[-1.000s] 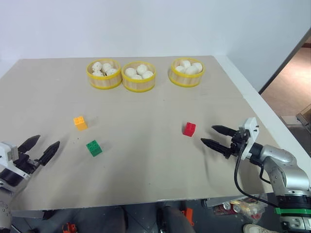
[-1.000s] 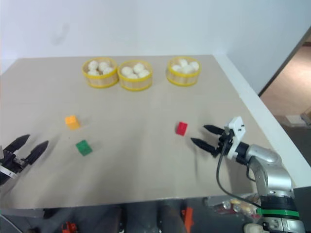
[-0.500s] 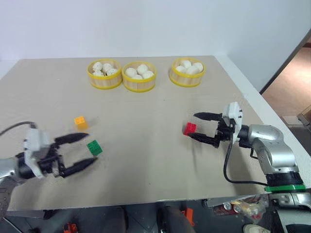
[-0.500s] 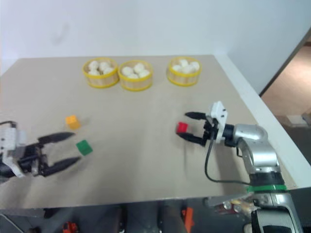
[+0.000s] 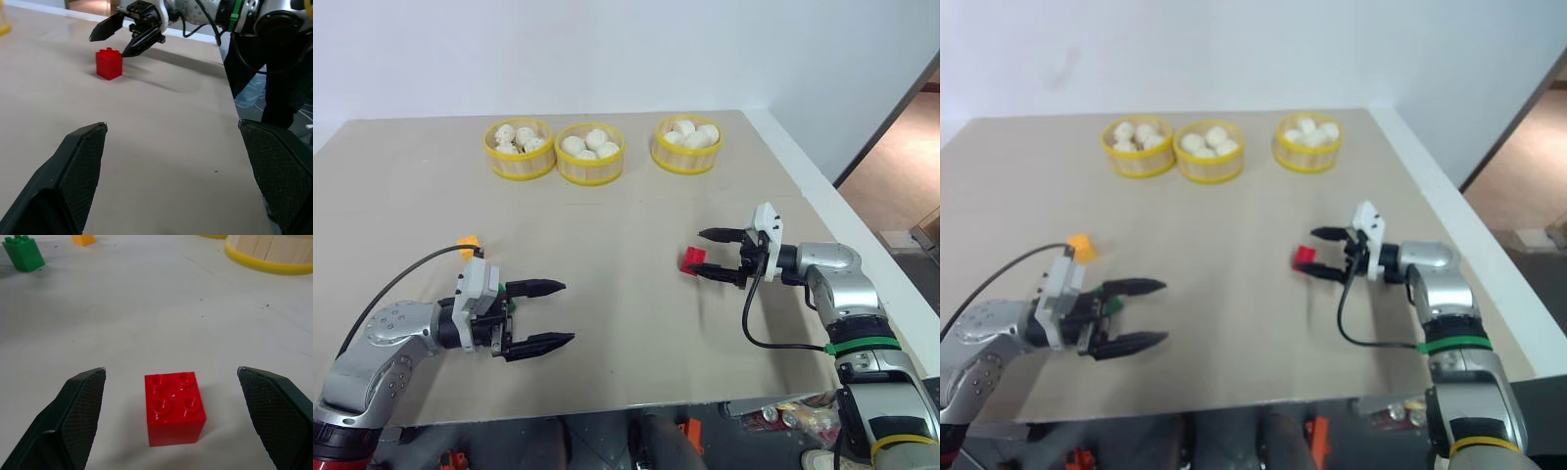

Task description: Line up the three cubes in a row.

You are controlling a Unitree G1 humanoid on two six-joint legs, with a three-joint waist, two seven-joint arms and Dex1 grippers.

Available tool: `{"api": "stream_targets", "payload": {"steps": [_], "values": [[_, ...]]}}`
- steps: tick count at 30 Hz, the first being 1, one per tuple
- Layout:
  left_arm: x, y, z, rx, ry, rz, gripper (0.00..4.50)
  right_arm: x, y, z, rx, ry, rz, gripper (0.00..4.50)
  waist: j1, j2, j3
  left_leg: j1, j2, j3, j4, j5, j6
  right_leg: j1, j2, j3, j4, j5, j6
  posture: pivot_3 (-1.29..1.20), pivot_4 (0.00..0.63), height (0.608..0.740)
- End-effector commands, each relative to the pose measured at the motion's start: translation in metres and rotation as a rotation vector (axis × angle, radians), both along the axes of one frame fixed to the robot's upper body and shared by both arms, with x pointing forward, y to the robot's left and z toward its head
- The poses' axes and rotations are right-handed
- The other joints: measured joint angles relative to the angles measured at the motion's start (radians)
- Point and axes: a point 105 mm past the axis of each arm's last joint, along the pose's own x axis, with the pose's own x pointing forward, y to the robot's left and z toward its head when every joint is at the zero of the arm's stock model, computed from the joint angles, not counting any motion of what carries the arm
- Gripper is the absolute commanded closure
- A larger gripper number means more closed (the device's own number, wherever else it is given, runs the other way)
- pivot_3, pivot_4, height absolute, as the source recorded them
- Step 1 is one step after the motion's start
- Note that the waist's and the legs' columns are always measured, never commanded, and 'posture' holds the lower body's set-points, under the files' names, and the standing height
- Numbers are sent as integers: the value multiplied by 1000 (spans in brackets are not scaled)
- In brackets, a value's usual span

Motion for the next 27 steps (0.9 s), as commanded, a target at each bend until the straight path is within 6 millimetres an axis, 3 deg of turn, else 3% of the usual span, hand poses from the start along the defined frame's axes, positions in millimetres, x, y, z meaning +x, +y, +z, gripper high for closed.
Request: {"api": "stream_targets", "payload": {"steps": [1, 6, 9, 16, 21, 27], "values": [[-1, -2, 5, 48, -52, -38, 23, 5, 5, 7, 13, -34, 3, 0, 0, 0, 0, 0, 0, 0, 0, 0, 0, 0, 0, 1, 0, 0, 0, 0, 150, 740], [2, -4, 6, 35, -63, -17, 23, 8, 10, 1, 18, -16, -10, 0, 0, 0, 0, 0, 0, 1, 2, 0, 0, 0, 1, 5, 0, 1, 0, 0, 150, 740], [1, -6, 6, 31, -65, -7, 0, 9, 10, -2, 24, -6, -19, 789, 1, 0, 0, 0, -1, 2, 2, 0, 0, 0, 0, 5, 0, 1, 1, 0, 150, 740], [-3, -7, 1, 35, -55, 5, 0, 5, 8, -10, 8, 12, -25, 3230, 1, 0, 0, 0, 0, 2, 2, 0, 0, 0, 1, 5, 0, 2, 2, 0, 150, 740], [-2, -7, 0, 34, -56, 9, 0, 3, 13, -2, -11, -18, 17, 3238, 1, 0, 0, 0, -1, 2, 2, 0, 0, 0, 1, 6, 0, 1, 1, 0, 150, 740], [-6, -6, 0, 55, -60, -34, 0, -21, 54, 20, -62, -13, 286, 3238, -1, 1, 1, 0, 0, 2, 2, 0, 0, -1, 3, 7, 0, 2, 2, 0, 150, 740]]}}
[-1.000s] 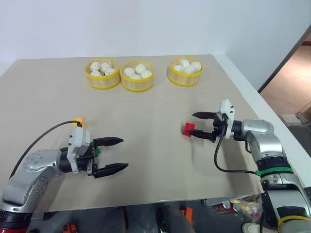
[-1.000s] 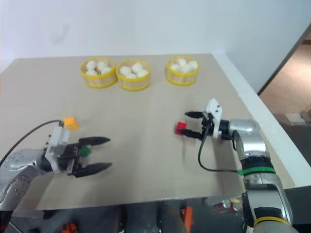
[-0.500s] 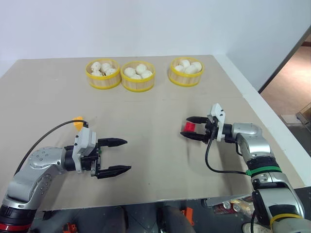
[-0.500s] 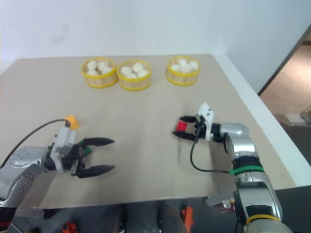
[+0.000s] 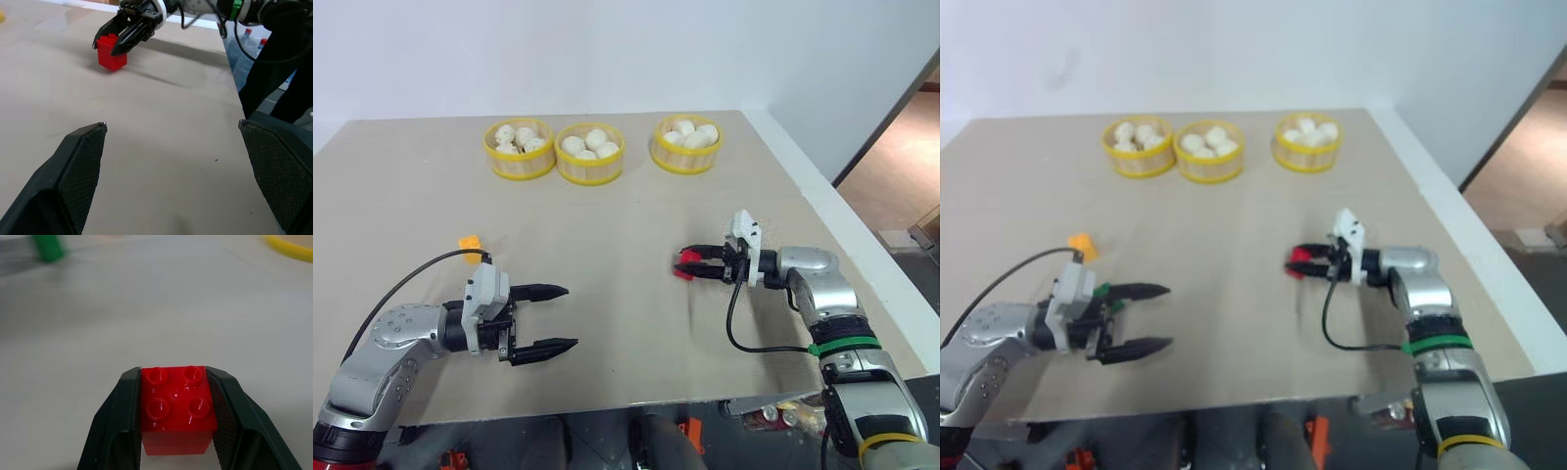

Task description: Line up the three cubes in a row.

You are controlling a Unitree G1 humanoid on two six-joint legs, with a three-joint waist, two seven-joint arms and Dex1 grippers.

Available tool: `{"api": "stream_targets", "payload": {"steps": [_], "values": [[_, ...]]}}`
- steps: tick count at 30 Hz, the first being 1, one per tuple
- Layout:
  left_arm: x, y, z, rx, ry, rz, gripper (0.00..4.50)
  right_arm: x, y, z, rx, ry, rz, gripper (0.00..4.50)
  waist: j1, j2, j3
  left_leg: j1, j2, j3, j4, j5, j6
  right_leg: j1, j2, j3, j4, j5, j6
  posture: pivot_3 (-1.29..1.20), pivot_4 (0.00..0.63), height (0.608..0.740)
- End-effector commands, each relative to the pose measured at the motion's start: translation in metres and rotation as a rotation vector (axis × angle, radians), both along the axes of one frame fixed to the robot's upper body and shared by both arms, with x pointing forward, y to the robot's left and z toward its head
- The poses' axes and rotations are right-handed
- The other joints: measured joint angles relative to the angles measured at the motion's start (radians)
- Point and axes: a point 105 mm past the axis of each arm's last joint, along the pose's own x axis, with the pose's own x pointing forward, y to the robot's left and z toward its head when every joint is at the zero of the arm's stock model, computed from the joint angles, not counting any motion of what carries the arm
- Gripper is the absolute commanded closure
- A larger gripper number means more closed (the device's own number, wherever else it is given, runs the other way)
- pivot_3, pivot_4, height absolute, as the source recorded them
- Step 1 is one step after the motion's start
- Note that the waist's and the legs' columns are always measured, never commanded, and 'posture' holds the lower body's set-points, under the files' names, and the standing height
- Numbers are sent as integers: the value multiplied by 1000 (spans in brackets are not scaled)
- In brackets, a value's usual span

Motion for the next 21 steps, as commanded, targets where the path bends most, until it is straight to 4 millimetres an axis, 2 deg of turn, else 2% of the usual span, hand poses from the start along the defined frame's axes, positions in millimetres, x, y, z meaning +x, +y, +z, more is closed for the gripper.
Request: {"api": "stream_targets", "payload": {"steps": [1, 4, 7, 16, 21], "values": [[-6, -3, 6, 17, -38, -45, 0, -11, 23, 20, -12, -26, 147, 3238, 1, 0, 0, 0, 0, 0, 0, 0, 0, 0, 0, 0, 0, 0, 0, 0, 150, 740], [-8, -1, 6, 19, -30, -48, 0, -19, 45, 21, -50, -11, 282, 3238, 0, 0, 0, 0, 0, 0, 0, 0, 0, 0, 0, -1, 1, 0, -1, 0, 150, 740], [-8, 1, 5, 23, -26, -49, 0, -17, 50, 14, -85, -10, 320, 3238, 1, 0, 0, 0, 0, 0, 0, 0, 0, 0, 0, 0, 1, 0, -1, 0, 150, 740], [-13, 1, 4, 18, -19, -29, 0, 2, 46, -1, -116, -7, 294, 3238, 2, 0, 0, -1, 0, 1, 1, 0, 0, -1, -1, 1, 0, -2, -4, 0, 150, 740], [-14, 2, 2, 19, -15, -17, 0, 4, 41, -11, -136, 3, 289, 3238, 1, 0, 0, -1, 1, 1, 1, 0, 0, -1, 1, 1, 1, -1, -4, 0, 150, 740]]}}
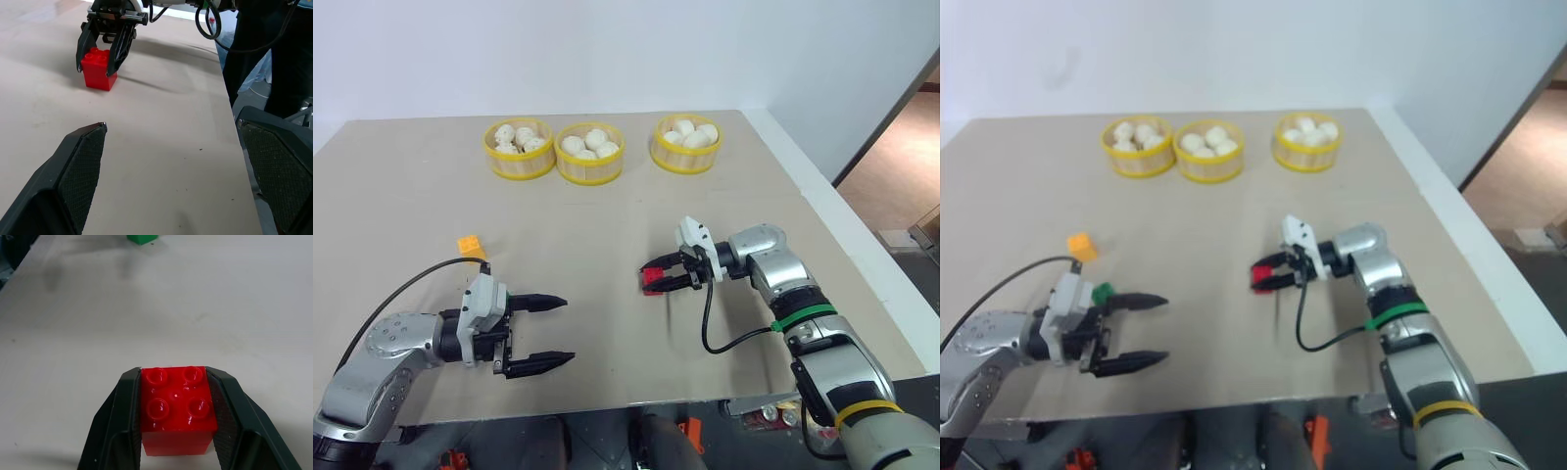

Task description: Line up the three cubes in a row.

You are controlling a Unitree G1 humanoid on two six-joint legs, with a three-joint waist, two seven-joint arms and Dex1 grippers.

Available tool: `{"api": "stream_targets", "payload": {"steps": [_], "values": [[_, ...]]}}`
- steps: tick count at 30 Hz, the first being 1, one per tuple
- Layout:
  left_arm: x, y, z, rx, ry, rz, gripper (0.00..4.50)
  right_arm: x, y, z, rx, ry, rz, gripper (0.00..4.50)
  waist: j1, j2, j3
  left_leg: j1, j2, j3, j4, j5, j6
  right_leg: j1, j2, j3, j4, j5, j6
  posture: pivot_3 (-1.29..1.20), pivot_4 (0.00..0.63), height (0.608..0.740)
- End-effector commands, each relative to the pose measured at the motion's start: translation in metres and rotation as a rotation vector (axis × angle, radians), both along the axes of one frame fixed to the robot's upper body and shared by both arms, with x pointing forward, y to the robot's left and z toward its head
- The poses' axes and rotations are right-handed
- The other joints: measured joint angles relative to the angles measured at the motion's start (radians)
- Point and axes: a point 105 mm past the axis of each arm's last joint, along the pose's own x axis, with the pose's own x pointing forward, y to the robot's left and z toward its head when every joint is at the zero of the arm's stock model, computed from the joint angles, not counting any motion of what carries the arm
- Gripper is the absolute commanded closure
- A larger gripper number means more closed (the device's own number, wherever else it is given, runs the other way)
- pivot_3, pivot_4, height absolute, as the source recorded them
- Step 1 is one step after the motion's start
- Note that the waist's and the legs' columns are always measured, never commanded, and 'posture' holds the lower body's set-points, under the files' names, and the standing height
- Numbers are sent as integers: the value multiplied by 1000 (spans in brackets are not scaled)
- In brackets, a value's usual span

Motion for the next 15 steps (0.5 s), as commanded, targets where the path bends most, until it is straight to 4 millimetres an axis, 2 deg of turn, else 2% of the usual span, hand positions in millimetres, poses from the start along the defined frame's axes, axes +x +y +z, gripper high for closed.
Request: {"api": "stream_targets", "payload": {"steps": [1, 2, 7, 9, 11, 15], "values": [[-3, -2, 9, 0, -46, -8, 0, 2, -4, 3, -10, -33, 17, 2738, 0, 0, 0, 0, 0, 0, 0, 0, 0, 0, 0, 0, 0, 0, 0, 0, 150, 740], [-4, -1, 9, 0, -44, -6, 0, 3, -5, 2, -10, -30, 16, 2196, 0, 0, 0, 0, 0, 0, 0, 0, 0, 0, 0, 0, 0, 0, -1, 0, 150, 740], [-5, -1, 6, 0, -33, 6, 0, -1, -7, 4, -11, -4, 39, 497, 0, 0, 0, 0, 0, 2, 1, 0, 0, 0, 0, 2, 0, 0, -1, 0, 150, 740], [-3, 1, 6, 0, -31, 22, 0, -2, -6, 8, 3, -11, 43, 60, 0, 0, 0, 0, 0, 2, 1, 0, 0, 0, 0, 2, 0, 0, -1, 0, 150, 740], [-1, 4, 8, -8, -33, 47, 0, -2, -5, 15, 30, -32, 40, 60, 0, 0, 0, 0, 0, 2, 0, 0, 0, -1, 0, 2, 0, 0, -1, 0, 150, 740], [15, 31, 30, -54, -86, 200, 0, -8, -6, 58, 184, -41, -12, 60, 2, 0, 0, -2, 1, 2, 0, 0, 0, -3, 0, 2, 1, 3, 3, 0, 150, 740]]}}
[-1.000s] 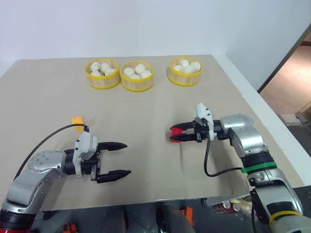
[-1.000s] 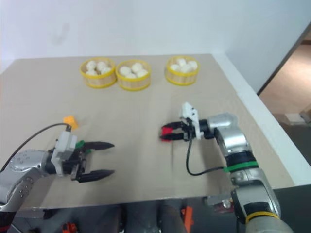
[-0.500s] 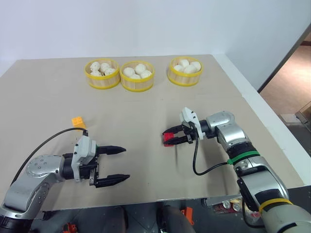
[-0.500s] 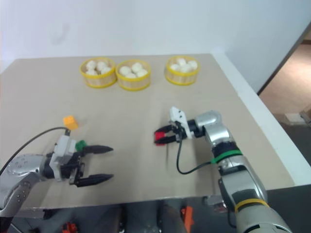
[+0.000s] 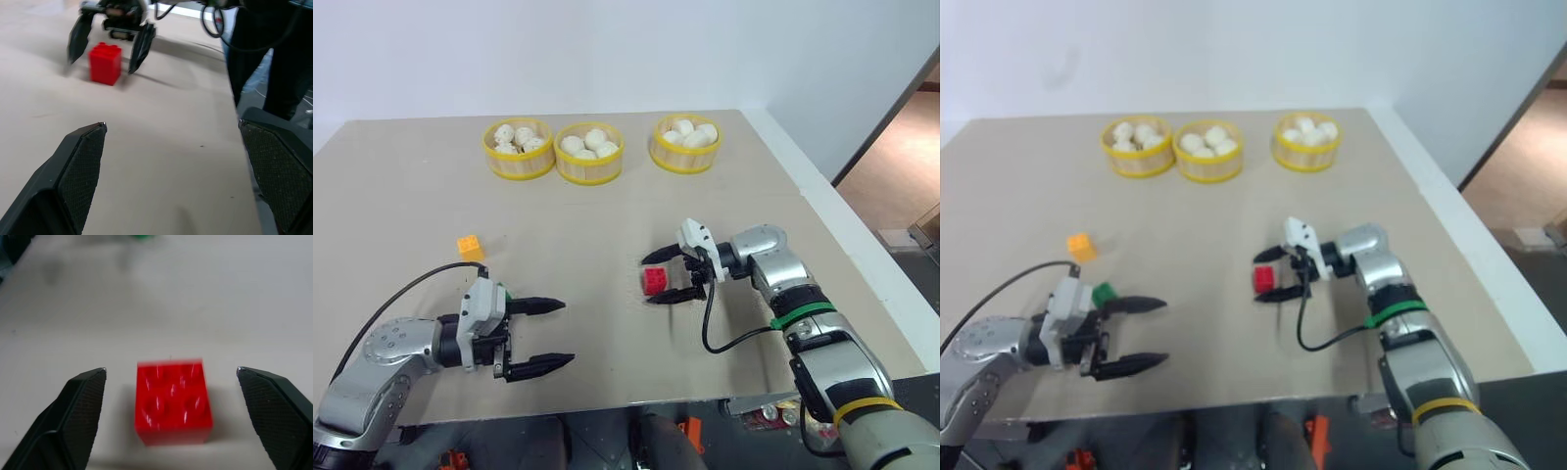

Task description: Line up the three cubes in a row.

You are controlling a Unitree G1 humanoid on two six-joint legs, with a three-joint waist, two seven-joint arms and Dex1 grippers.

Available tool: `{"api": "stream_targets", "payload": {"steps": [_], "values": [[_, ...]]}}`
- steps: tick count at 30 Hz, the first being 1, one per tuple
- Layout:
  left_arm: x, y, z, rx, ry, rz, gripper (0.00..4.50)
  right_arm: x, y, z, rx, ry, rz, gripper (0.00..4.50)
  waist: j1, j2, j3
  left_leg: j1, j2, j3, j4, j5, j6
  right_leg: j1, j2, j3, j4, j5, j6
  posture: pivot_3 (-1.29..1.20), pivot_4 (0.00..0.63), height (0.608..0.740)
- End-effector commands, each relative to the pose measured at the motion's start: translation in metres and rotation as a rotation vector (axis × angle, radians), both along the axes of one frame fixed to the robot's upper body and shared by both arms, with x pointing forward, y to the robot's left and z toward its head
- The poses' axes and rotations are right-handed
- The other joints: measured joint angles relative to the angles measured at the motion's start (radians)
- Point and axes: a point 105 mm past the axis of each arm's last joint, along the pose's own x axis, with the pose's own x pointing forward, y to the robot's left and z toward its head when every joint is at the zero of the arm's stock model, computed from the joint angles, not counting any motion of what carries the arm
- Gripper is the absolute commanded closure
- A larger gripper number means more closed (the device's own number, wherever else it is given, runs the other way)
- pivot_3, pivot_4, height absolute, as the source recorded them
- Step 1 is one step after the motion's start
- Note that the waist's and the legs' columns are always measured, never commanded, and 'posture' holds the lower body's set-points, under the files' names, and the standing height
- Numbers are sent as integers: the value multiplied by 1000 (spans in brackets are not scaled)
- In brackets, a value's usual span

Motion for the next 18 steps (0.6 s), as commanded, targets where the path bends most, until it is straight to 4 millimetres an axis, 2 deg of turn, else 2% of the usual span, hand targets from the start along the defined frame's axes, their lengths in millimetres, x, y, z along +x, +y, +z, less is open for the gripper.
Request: {"api": "stream_targets", "payload": {"steps": [1, 6, 10, 18], "values": [[14, 27, 29, -32, -101, 142, 0, -8, -4, 50, 142, -34, -14, 60, 1, 0, 0, 0, 0, 0, 0, 0, 0, -1, 0, 0, 0, 0, 0, 0, 150, 740], [27, 50, 36, 1, -200, 276, 0, -33, -1, 80, 253, 60, -25, 60, 1, 0, 0, 0, 0, 0, 0, 0, 0, 0, 0, -1, 0, -1, 0, 0, 150, 740], [33, 63, 23, 8, -212, 373, 0, -53, 11, 96, 373, 44, -6, 60, -1, 0, 0, 0, 0, 3, -1, 0, 0, -1, -1, 1, 0, 0, 0, 0, 150, 740], [39, 75, 4, 44, -153, 407, 0, -55, 14, 85, 359, 1, -65, 60, 0, 0, 0, 0, 0, 5, 0, 0, 0, -2, -1, 1, 0, -2, -4, 0, 150, 740]]}}
